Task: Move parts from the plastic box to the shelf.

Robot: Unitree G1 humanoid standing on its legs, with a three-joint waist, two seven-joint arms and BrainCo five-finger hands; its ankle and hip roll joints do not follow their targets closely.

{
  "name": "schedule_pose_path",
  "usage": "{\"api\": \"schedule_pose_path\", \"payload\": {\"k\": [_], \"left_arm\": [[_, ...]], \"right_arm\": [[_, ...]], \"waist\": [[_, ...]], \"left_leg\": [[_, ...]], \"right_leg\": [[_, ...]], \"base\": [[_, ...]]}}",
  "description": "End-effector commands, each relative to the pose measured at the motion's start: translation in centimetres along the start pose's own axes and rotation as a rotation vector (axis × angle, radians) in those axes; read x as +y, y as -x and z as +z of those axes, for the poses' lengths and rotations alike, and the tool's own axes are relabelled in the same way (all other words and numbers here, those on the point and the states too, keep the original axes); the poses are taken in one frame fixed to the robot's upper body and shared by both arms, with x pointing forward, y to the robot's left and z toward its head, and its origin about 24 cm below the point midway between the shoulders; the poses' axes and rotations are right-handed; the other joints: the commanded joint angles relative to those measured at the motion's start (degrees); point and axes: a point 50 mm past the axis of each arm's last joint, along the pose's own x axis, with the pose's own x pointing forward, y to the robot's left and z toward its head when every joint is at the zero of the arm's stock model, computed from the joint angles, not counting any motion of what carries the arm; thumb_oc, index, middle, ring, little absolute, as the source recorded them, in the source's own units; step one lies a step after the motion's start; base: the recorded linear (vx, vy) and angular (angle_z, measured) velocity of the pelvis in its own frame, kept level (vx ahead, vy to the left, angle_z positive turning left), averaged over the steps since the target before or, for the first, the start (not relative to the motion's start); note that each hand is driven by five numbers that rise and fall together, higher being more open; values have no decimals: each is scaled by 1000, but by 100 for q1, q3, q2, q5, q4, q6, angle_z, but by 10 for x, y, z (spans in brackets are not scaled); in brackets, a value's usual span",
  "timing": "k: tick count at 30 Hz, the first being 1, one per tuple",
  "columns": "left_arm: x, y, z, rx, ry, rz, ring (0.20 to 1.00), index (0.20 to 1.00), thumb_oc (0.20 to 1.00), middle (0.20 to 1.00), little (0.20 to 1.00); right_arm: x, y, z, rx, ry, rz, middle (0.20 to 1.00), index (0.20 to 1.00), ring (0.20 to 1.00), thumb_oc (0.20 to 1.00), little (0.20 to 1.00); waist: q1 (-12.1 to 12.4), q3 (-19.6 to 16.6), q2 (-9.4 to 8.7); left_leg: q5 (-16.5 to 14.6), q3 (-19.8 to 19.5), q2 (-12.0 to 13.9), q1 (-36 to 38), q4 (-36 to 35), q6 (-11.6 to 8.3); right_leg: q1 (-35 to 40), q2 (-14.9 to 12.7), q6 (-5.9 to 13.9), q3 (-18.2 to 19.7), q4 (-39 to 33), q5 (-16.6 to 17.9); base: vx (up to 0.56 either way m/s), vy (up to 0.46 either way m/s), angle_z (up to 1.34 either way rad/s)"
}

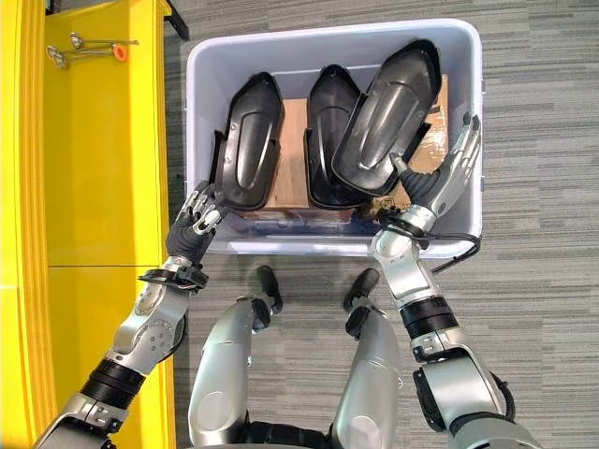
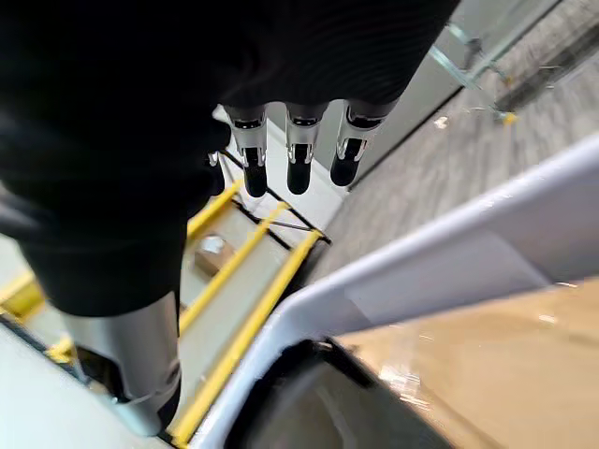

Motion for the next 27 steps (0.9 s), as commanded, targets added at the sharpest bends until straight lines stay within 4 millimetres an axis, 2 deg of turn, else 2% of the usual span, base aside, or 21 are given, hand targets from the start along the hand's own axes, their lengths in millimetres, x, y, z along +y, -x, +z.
{"api": "schedule_pose_path", "payload": {"k": [1, 5, 8, 10, 12, 13, 16, 18, 23, 27], "left_arm": [[-12, 0, 11, -78, 41, -66, 1000, 1000, 1000, 1000, 1000], [-11, -2, 10, -66, 21, -76, 1000, 1000, 1000, 1000, 1000], [-9, -7, 13, -61, 16, -83, 1000, 1000, 1000, 1000, 1000], [-7, -9, 12, -43, 5, -81, 1000, 1000, 1000, 1000, 1000], [-7, -10, 10, -30, 1, -90, 1000, 1000, 1000, 1000, 1000], [-8, -11, 9, -27, -1, -97, 1000, 1000, 1000, 1000, 1000], [-12, -13, 10, -21, -5, -114, 1000, 1000, 1000, 1000, 1000], [-12, -13, 13, -22, 13, -101, 1000, 1000, 1000, 1000, 1000], [-12, -13, 13, -3, 3, -126, 1000, 1000, 1000, 1000, 1000], [-13, -12, 14, 2, -2, -139, 1000, 1000, 1000, 1000, 1000]], "right_arm": [[-1, -12, 14, -26, -49, -2, 1000, 1000, 1000, 1000, 1000], [5, -6, -4, 55, 5, 76, 1000, 1000, 1000, 1000, 1000], [12, -5, -31, 269, -5, 120, 1000, 1000, 1000, 1000, 1000], [11, -8, -39, 315, 3, 113, 1000, 1000, 1000, 1000, 1000], [12, -11, -49, 519, -119, 64, 1000, 1000, 1000, 1000, 1000], [11, -6, -66, 684, -226, 43, 1000, 1000, 1000, 1000, 1000], [11, -8, -67, 692, -201, 35, 1000, 1000, 1000, 1000, 1000], [10, -20, -58, 606, -110, 49, 1000, 1000, 1000, 1000, 1000], [8, -42, -41, 512, -29, 43, 1000, 1000, 1000, 1000, 1000], [3, -53, -33, 406, 149, 44, 1000, 1000, 1000, 1000, 1000]], "waist": [[95, -225, 274], [118, -225, 276], [203, -225, 323], [269, -225, 343], [340, -225, 370], [383, -225, 404], [408, -225, 452], [448, -225, 497], [554, -225, 540], [607, -225, 526]], "left_leg": [[307, 70, -300, 267, -997, -158], [308, 52, -319, 266, -986, -144], [324, 7, -323, 150, -924, -156], [324, -27, -336, 114, -894, -162], [330, -57, -347, 50, -877, -163], [333, -83, -360, 4, -873, -171], [342, -78, -364, -39, -850, -170], [364, -98, -378, -108, -809, -171], [383, -166, -423, -194, -795, -162], [397, -208, -433, -247, -795, -161]], "right_leg": [[161, -217, 680, -129, 1285, -1111], [177, -252, 684, -157, 1285, -1090], [99, -307, 669, -197, 1364, -1092], [86, -335, 666, -239, 1395, -1091], [49, -371, 659, -292, 1441, -1098], [13, -377, 651, -307, 1492, -1115], [-34, -416, 657, -321, 1546, -1114], [-92, -440, 657, -319, 1596, -1102], [-152, -479, 664, -367, 1671, -1100], [-169, -481, 679, -404, 1660, -1074]], "base": [[19, -10, 7], [19, -10, 6], [16, -23, 5], [21, -47, 13], [18, -28, 7], [21, -3, 5], [11, 15, 2], [9, 37, 7], [-1, 4, 9], [-1, -2, 1]]}}
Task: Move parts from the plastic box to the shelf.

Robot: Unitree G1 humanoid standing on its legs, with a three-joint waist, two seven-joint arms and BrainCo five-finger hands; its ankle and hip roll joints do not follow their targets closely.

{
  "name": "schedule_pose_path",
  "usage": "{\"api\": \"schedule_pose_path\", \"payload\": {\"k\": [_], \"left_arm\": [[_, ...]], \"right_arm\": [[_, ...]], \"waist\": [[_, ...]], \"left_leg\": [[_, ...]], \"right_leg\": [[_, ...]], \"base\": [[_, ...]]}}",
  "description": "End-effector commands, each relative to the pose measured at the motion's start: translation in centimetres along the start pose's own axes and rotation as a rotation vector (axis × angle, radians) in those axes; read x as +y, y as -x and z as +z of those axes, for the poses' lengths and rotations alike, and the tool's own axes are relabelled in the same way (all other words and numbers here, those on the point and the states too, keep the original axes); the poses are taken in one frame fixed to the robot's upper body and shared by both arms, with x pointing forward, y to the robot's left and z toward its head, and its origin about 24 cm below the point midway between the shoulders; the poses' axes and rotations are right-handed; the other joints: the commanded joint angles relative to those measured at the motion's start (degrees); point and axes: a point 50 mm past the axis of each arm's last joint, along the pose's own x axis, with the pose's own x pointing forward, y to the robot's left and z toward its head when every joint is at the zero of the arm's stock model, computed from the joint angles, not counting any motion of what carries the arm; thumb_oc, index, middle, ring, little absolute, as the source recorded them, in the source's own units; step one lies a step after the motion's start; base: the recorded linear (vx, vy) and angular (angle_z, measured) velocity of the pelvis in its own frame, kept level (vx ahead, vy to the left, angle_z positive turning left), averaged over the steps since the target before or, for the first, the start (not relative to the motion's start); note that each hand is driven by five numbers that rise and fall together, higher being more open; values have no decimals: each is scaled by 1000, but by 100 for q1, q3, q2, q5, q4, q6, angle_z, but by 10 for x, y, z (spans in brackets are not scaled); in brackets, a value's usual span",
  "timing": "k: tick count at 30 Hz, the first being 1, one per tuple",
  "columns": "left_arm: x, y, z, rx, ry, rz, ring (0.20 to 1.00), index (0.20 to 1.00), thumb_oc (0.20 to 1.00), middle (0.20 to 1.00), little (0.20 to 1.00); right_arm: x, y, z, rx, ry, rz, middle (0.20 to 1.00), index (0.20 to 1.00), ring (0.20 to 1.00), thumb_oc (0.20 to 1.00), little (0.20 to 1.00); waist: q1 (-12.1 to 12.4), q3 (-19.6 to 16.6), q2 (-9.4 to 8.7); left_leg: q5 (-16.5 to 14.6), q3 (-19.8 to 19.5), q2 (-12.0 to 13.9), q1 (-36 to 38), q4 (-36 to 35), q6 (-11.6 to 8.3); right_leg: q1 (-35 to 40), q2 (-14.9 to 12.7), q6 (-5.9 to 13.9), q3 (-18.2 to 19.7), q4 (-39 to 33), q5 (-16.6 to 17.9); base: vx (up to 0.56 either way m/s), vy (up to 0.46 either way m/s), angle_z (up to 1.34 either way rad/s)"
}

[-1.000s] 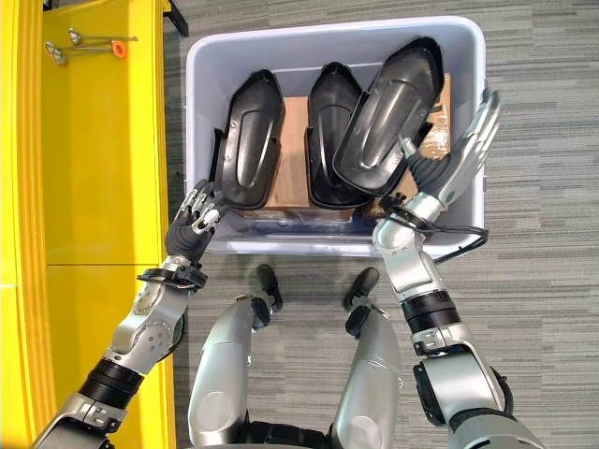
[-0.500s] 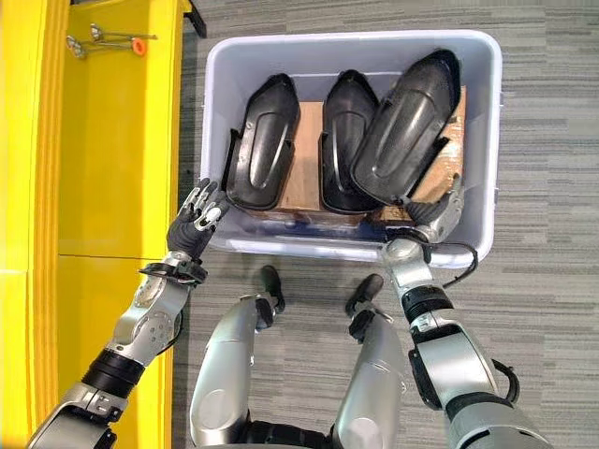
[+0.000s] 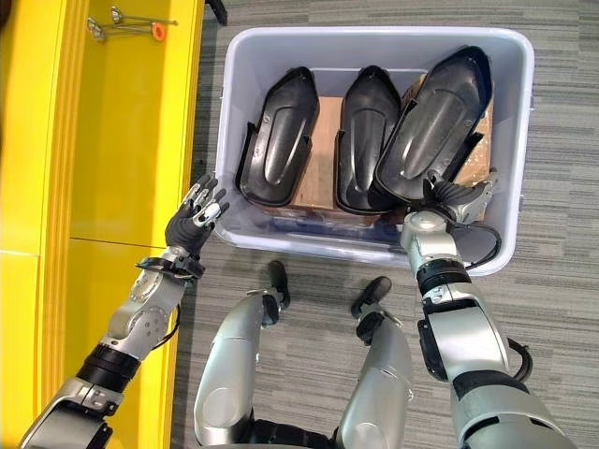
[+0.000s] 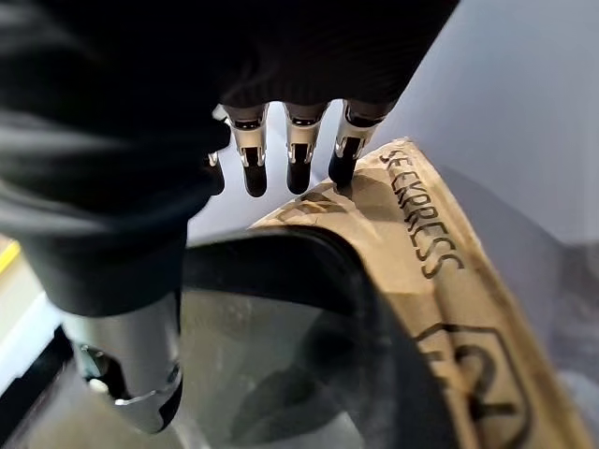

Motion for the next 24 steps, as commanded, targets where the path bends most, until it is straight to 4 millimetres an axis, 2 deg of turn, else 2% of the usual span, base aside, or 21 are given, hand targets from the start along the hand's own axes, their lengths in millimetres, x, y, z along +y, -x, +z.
{"api": "schedule_pose_path", "payload": {"k": [1, 5, 7, 14, 15, 16, 17, 24], "left_arm": [[-23, -1, 12, -64, 27, -122, 1000, 1000, 1000, 1000, 1000], [-24, -1, 10, -62, 26, -128, 1000, 1000, 1000, 1000, 1000], [-24, -1, 7, -62, 31, -134, 1000, 1000, 1000, 1000, 1000], [-25, 0, 5, -76, 35, -150, 1000, 1000, 1000, 1000, 1000], [-25, 0, 5, -78, 35, -152, 1000, 1000, 1000, 1000, 1000], [-26, 0, 5, -81, 34, -153, 1000, 1000, 1000, 1000, 1000], [-27, 0, 5, -84, 34, -153, 1000, 1000, 1000, 1000, 1000], [-31, 0, 6, -95, 31, -156, 1000, 1000, 1000, 1000, 1000]], "right_arm": [[3, -3, 20, -151, 188, 14, 1000, 1000, 1000, 1000, 1000], [-3, -9, 25, -229, 419, -41, 1000, 1000, 1000, 1000, 1000], [-6, -12, 22, -265, 611, -57, 1000, 1000, 1000, 1000, 1000], [-5, -10, 11, -198, 659, -47, 1000, 1000, 1000, 1000, 1000], [-5, -10, 9, -177, 659, -41, 589, 589, 589, 589, 589], [-4, -10, 7, -153, 648, -33, 476, 476, 476, 476, 476], [-4, -9, 4, -122, 627, -29, 200, 200, 200, 200, 200], [-7, -10, -16, 114, 448, -9, 200, 200, 200, 200, 200]], "waist": [[245, -199, 359], [276, -199, 360], [314, -199, 375], [384, -199, 430], [397, -199, 441], [405, -199, 447], [418, -199, 458], [486, -199, 544]], "left_leg": [[393, 106, -323, -24, -874, -128], [409, 75, -308, -115, -852, -131], [443, 55, -305, -223, -876, -119], [488, 15, -344, -382, -941, -92], [493, 6, -359, -402, -948, -88], [502, 1, -371, -413, -970, -85], [513, -4, -383, -433, -988, -86], [529, -58, -456, -592, -1040, -86]], "right_leg": [[-141, -245, 687, -89, 1403, -843], [-206, -257, 696, -111, 1411, -805], [-281, -281, 701, -153, 1395, -757], [-408, -338, 723, -204, 1386, -694], [-425, -347, 728, -209, 1392, -689], [-437, -355, 735, -214, 1385, -682], [-452, -362, 738, -219, 1382, -680], [-624, -428, 768, -241, 1460, -677]], "base": [[0, 0, 0], [-4, 5, 4], [-23, 28, 15], [-13, 34, 10], [-5, 36, 2], [-8, 38, 2], [-9, 34, 2], [-3, 12, 5]]}}
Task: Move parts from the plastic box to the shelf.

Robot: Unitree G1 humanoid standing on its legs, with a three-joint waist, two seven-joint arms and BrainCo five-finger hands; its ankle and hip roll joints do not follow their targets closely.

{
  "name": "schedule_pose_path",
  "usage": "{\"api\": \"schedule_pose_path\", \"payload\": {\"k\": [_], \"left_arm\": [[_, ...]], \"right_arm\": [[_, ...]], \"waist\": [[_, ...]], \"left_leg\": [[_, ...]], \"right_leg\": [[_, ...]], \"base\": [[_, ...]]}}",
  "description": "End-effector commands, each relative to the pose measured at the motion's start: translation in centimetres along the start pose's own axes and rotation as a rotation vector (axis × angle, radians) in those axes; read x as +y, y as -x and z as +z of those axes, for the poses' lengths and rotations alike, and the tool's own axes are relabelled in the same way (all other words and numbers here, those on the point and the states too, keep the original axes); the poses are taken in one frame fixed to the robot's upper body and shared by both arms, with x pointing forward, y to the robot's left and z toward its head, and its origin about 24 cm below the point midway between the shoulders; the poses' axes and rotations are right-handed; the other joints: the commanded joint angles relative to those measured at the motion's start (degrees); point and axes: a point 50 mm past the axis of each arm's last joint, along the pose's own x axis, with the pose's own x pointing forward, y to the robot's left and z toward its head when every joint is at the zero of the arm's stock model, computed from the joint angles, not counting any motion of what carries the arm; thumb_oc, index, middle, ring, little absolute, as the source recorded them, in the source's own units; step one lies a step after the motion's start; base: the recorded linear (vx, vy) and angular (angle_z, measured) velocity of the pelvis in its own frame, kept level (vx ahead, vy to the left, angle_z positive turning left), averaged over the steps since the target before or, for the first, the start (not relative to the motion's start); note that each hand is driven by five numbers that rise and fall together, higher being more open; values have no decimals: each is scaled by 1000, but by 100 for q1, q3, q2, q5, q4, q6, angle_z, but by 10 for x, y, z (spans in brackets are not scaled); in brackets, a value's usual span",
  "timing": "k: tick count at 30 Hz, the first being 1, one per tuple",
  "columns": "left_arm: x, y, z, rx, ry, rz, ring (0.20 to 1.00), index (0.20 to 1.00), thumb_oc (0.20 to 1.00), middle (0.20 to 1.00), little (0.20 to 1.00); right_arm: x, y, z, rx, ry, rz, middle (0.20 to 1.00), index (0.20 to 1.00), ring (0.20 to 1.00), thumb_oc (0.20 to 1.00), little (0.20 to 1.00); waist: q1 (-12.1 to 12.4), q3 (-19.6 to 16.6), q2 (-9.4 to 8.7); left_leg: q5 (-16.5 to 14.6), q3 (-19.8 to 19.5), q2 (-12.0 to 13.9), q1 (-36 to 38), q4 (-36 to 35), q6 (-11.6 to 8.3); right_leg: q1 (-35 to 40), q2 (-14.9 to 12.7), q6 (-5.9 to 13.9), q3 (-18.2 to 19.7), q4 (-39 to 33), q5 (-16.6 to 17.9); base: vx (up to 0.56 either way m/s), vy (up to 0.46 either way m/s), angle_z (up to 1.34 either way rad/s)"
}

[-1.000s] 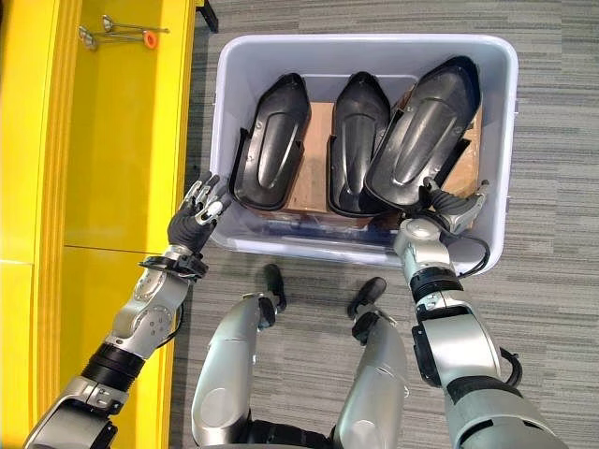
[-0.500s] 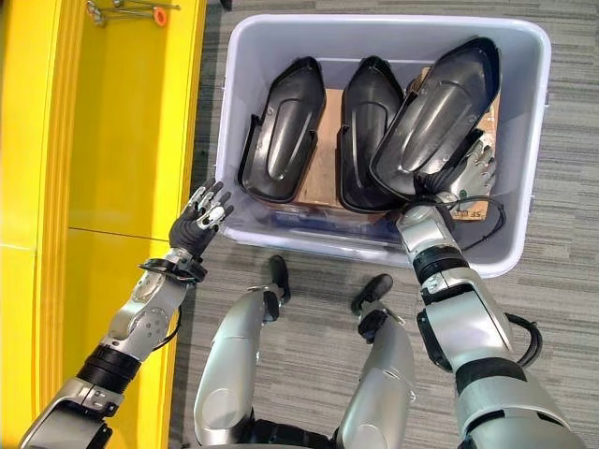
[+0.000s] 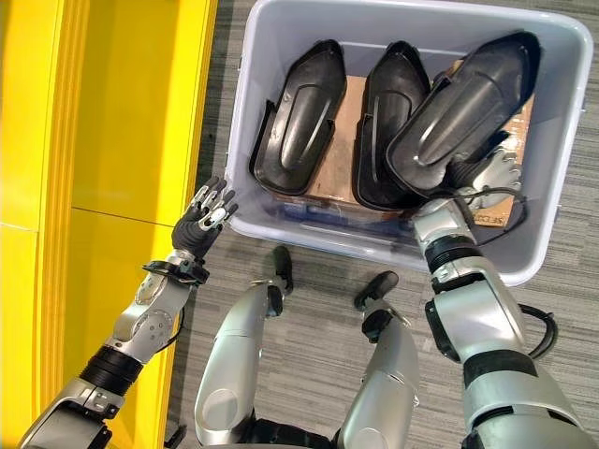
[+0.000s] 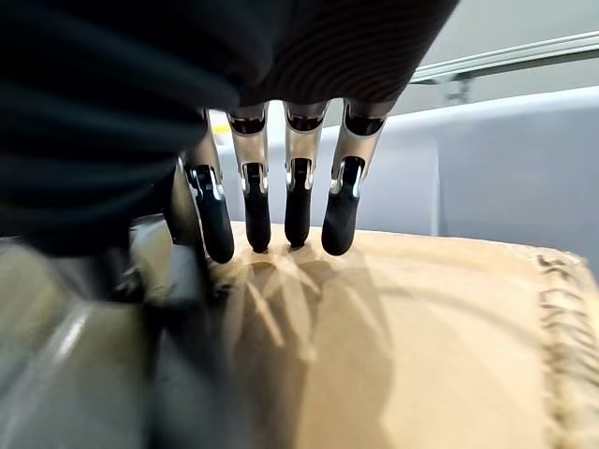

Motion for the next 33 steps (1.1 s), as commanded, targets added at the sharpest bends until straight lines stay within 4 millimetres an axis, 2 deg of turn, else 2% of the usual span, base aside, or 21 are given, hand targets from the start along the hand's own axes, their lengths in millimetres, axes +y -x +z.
{"api": "schedule_pose_path", "payload": {"k": [1, 8, 11, 14, 17, 21, 24, 29, 31, 33], "left_arm": [[-22, -1, 8, -72, 8, -93, 1000, 1000, 1000, 1000, 1000], [-26, 0, 6, -75, 13, -108, 1000, 1000, 1000, 1000, 1000], [-26, 0, 6, -72, 18, -109, 1000, 1000, 1000, 1000, 1000], [-25, 1, 6, -75, 23, -106, 1000, 1000, 1000, 1000, 1000], [-24, 2, 6, -75, 26, -103, 1000, 1000, 1000, 1000, 1000], [-21, 3, 5, -69, 16, -93, 1000, 1000, 1000, 1000, 1000], [-15, 5, 4, -65, 18, -77, 1000, 1000, 1000, 1000, 1000], [-5, 11, 6, -77, 23, -47, 1000, 1000, 1000, 1000, 1000], [-4, 13, 5, -76, 23, -43, 1000, 1000, 1000, 1000, 1000], [3, 20, 4, -70, 29, -4, 1000, 1000, 1000, 1000, 1000]], "right_arm": [[31, 22, -36, 209, -58, 208, 200, 200, 200, 200, 200], [32, 21, -39, 239, -71, 230, 200, 200, 200, 200, 200], [30, 19, -44, 216, -26, 211, 200, 200, 200, 200, 200], [29, 18, -48, 223, -54, 180, 200, 200, 200, 200, 200], [27, 16, -46, 185, -87, 149, 200, 200, 200, 200, 200], [22, 15, -30, 76, -221, 76, 200, 200, 200, 200, 200], [16, 17, -17, -47, -301, 13, 200, 200, 200, 200, 200], [7, 25, -12, -201, -407, -48, 200, 200, 200, 200, 200], [5, 27, -13, -214, -426, -52, 200, 200, 200, 200, 200], [-3, 32, -13, -270, -481, -58, 200, 200, 200, 200, 200]], "waist": [[306, -179, 531], [308, -179, 596], [290, -179, 604], [263, -179, 618], [240, -179, 628], [182, -179, 601], [85, -179, 526], [-156, -179, 327], [-188, -179, 292], [-346, -179, 141]], "left_leg": [[435, 244, -371, -31, -1054, -90], [443, 263, -389, -105, -1054, -108], [439, 270, -387, -74, -1057, -114], [445, 305, -370, 5, -1095, -121], [438, 311, -366, 67, -1116, -123], [416, 323, -357, 309, -1179, -132], [398, 371, -323, 580, -1257, -138], [340, 475, -237, 1126, -1372, -148], [328, 495, -226, 1251, -1398, -151], [287, 562, -180, 1714, -1468, -164]], "right_leg": [[-366, -308, 796, 68, 1422, -616], [-475, -335, 809, 114, 1446, -625], [-462, -339, 813, 140, 1436, -625], [-429, -330, 823, 177, 1409, -622], [-398, -315, 828, 216, 1386, -617], [-205, -245, 837, 272, 1271, -605], [19, -163, 851, 308, 1104, -577], [501, 32, 875, 414, 703, -527], [621, 70, 876, 427, 614, -516], [1059, 148, 882, 487, 350, -514]], "base": [[0, 0, 0], [-7, 2, 3], [0, 0, 0], [0, 0, 0], [-9, -6, -2], [-9, -12, -2], [-20, -32, -5], [-11, -45, -15], [7, -32, -11], [56, -15, -20]]}}
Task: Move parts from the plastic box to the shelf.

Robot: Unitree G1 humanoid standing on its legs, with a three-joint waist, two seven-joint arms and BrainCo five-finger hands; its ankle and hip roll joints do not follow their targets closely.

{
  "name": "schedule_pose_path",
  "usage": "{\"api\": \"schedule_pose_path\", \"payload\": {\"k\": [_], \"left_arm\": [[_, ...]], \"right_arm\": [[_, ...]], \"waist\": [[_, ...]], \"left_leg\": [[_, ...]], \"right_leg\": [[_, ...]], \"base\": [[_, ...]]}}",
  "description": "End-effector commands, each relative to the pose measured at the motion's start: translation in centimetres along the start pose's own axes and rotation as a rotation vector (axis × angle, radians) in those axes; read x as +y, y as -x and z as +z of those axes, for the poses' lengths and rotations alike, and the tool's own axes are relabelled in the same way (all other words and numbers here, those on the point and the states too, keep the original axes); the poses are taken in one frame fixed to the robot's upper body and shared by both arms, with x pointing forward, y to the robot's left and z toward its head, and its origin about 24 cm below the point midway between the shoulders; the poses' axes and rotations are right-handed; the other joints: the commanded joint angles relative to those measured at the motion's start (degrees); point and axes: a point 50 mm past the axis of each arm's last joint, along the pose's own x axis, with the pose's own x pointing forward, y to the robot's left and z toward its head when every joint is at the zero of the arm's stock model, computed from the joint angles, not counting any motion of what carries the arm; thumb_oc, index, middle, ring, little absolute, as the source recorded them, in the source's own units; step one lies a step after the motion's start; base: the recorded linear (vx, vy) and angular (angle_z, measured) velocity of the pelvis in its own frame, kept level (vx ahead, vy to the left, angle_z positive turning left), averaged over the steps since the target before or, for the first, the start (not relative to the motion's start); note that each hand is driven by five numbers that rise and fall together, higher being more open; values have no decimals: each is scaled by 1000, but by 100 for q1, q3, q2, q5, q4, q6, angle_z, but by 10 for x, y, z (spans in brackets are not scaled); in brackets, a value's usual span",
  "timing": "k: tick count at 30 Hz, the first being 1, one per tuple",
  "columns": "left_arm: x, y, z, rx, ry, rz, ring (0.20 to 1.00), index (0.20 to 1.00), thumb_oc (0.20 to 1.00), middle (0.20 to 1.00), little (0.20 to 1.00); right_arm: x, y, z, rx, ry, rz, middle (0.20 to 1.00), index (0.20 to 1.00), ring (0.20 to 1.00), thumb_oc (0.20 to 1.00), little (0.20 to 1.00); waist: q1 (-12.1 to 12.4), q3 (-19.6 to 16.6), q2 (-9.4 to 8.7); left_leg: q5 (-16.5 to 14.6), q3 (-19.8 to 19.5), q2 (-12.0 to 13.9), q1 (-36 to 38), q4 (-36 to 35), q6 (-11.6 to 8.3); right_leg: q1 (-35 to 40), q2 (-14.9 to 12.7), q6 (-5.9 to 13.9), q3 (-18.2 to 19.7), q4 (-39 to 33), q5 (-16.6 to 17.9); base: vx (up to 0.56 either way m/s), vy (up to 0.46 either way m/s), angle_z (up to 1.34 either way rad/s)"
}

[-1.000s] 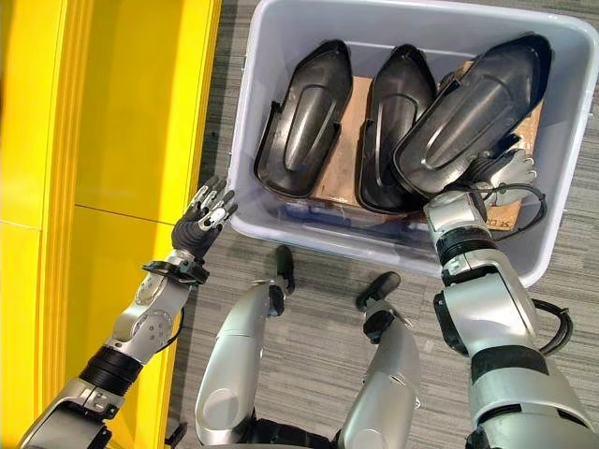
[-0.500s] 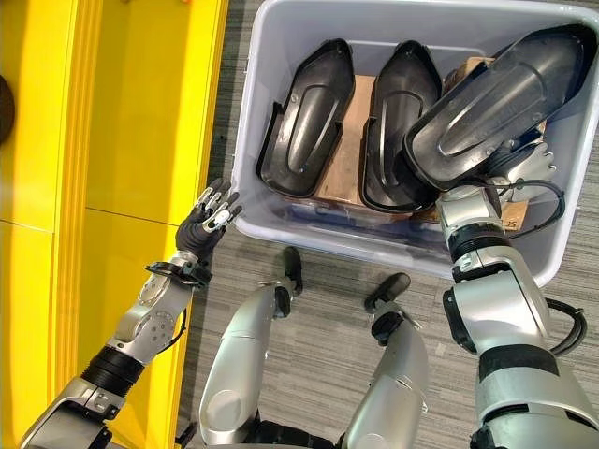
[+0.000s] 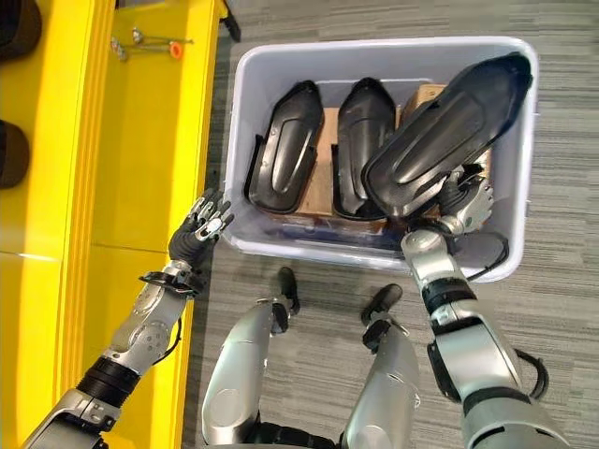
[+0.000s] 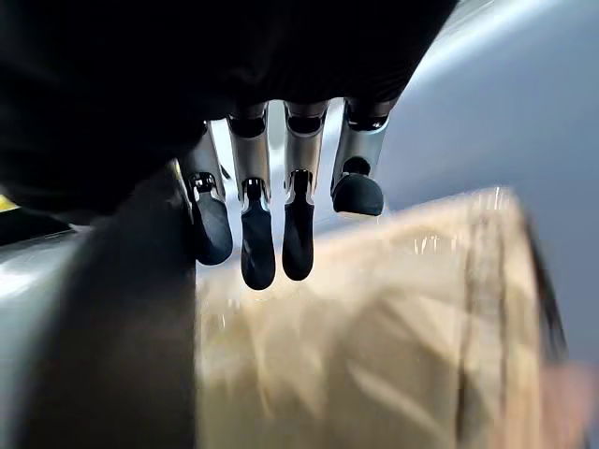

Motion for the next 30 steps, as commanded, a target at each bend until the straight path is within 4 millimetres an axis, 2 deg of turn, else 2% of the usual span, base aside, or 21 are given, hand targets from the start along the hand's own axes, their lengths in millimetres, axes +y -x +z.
{"api": "schedule_pose_path", "payload": {"k": [1, 6, 9, 14, 18, 23, 26, 30], "left_arm": [[-5, 6, 14, -87, 12, -39, 1000, 1000, 1000, 1000, 1000], [3, 15, 14, -101, 23, -20, 1000, 1000, 1000, 1000, 1000], [13, 25, 13, -90, 19, 10, 1000, 1000, 1000, 1000, 1000], [26, 41, 10, -66, 33, 70, 1000, 1000, 1000, 1000, 1000], [37, 58, 3, -37, 38, 134, 1000, 1000, 1000, 1000, 1000], [49, 75, -3, -7, 23, 226, 1000, 1000, 1000, 1000, 1000], [53, 82, -3, -2, 1, 267, 1000, 1000, 1000, 1000, 1000], [58, 90, 1, -2, -58, 292, 1000, 1000, 1000, 1000, 1000]], "right_arm": [[-18, -9, 30, -148, -151, -102, 200, 200, 200, 200, 200], [-23, 2, 21, -131, -193, -58, 200, 200, 200, 200, 200], [-22, 8, 21, -158, -198, 30, 200, 200, 200, 200, 200], [-17, 24, 16, -212, -185, 206, 200, 200, 200, 200, 200], [-7, 48, 12, -218, -226, 433, 200, 200, 200, 200, 200], [5, 82, 12, -230, -287, 672, 200, 200, 200, 200, 200], [11, 100, 16, -229, -346, 798, 200, 200, 200, 200, 200], [17, 122, 32, -268, -434, 971, 200, 200, 200, 200, 200]], "waist": [[22, -3, -165], [-131, -3, -339], [-162, -6, -441], [-129, -387, -550], [-67, -749, -651], [36, -1070, -741], [113, -1188, -771], [289, -1320, -796]], "left_leg": [[178, 267, -202, 840, -1029, -190], [135, 261, -175, 1525, -1170, -211], [190, 191, -71, 2143, -1333, -315], [306, 127, 84, 2543, -1579, -445], [421, 104, 196, 2846, -1748, -508], [459, 36, 188, 3045, -1802, -501], [476, -33, 153, 3135, -1859, -491], [547, -139, 53, 3253, -2060, -490]], "right_leg": [[466, -131, 848, 253, 769, -792], [1221, 7, 819, 294, 306, -753], [1990, 162, 740, 258, -176, -685], [2534, 292, 674, 172, -552, -680], [2930, 366, 624, 79, -707, -742], [3238, 391, 599, -30, -776, -790], [3404, 395, 612, -88, -855, -789], [3647, 369, 707, -259, -1111, -681]], "base": [[72, -5, -24], [74, -34, -26], [148, -45, -11], [161, -11, -6], [144, 48, -1], [129, 106, 8], [88, 149, 21], [48, 216, 19]]}}
